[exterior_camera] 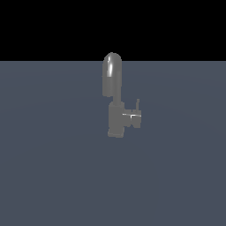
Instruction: Turn on the faucet by rotating a designated handle.
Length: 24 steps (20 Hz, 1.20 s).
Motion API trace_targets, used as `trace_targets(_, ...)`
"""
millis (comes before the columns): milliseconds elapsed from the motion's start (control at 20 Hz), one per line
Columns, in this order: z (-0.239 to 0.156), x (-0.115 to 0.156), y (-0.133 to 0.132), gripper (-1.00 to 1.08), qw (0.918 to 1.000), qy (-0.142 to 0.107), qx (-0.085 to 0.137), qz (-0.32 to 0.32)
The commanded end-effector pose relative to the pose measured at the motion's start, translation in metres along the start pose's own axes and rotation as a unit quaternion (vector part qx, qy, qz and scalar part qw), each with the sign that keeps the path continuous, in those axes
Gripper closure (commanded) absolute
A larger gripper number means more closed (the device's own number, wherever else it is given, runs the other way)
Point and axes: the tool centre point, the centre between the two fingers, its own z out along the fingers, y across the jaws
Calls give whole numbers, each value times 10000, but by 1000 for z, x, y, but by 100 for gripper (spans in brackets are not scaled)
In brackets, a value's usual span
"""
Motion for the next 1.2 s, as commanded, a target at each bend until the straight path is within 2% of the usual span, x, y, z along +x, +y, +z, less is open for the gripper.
trace_targets(0, 0, 0, 0, 108, 10000, 0, 0, 0)
trace_targets(300, 1, 5, 1, 108, 9999, -55, 63, 71)
trace_targets(600, 4, 20, 3, 108, 9990, -220, 253, 287)
trace_targets(900, 11, 46, 8, 108, 9949, -504, 579, 656)
trace_targets(1150, 20, 74, 16, 108, 9864, -819, 943, 1066)
